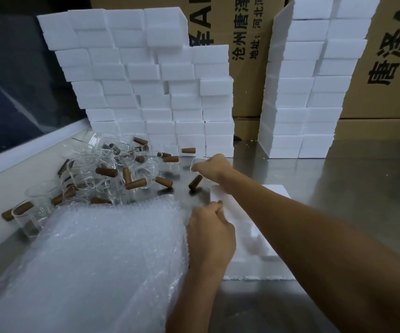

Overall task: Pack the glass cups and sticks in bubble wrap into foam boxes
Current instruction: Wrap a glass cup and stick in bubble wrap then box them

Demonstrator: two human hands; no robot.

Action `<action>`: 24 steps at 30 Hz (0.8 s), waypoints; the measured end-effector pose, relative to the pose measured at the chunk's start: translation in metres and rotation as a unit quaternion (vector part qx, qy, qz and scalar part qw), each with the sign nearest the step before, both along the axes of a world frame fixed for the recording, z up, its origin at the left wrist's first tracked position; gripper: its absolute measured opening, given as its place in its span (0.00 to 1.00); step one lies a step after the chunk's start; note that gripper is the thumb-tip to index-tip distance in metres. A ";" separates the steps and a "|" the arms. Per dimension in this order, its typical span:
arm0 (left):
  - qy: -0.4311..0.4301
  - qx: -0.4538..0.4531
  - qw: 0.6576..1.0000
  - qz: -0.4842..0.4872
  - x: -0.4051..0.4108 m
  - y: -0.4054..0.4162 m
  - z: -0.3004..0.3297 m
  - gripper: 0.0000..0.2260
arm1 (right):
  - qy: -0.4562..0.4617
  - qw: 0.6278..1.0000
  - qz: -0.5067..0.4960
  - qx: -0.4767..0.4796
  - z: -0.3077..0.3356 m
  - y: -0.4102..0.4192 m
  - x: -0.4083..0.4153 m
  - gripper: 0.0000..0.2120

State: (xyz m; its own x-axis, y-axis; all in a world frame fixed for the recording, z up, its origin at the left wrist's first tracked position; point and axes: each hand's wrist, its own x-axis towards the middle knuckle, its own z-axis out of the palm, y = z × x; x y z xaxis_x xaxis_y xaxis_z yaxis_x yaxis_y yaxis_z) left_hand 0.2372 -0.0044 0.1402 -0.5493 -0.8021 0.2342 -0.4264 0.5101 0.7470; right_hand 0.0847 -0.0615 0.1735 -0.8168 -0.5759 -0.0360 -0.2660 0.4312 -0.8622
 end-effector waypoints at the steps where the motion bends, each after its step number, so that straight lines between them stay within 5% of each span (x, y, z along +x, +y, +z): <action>1: -0.002 0.000 1.000 0.000 0.000 0.000 0.000 0.14 | -0.008 1.000 -0.007 -0.020 0.001 0.000 0.000 0.13; 7: 0.008 0.013 1.000 -0.022 0.003 -0.004 0.003 0.14 | -0.016 0.986 -0.027 -0.166 0.017 0.025 0.010 0.21; 16: 0.023 0.007 1.000 -0.012 0.005 -0.001 0.007 0.11 | 0.176 0.974 0.050 -0.131 0.029 0.147 0.051 0.21; 20: 0.036 -0.124 0.992 -0.011 0.010 0.008 0.014 0.24 | 0.263 0.954 0.125 -0.065 0.029 0.200 0.067 0.35; 24: 0.103 -0.192 0.956 -0.194 0.018 0.018 0.027 0.37 | 0.380 0.913 0.151 -0.009 0.032 0.232 0.074 0.34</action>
State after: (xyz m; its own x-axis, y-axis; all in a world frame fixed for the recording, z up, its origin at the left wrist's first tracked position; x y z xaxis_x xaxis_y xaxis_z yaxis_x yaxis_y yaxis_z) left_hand 0.2551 0.0139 0.1668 -0.6986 -0.3795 0.6066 -0.0119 0.8538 0.5205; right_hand 0.1589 0.1710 0.2053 -0.4062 -0.7733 0.4870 -0.8942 0.2266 -0.3860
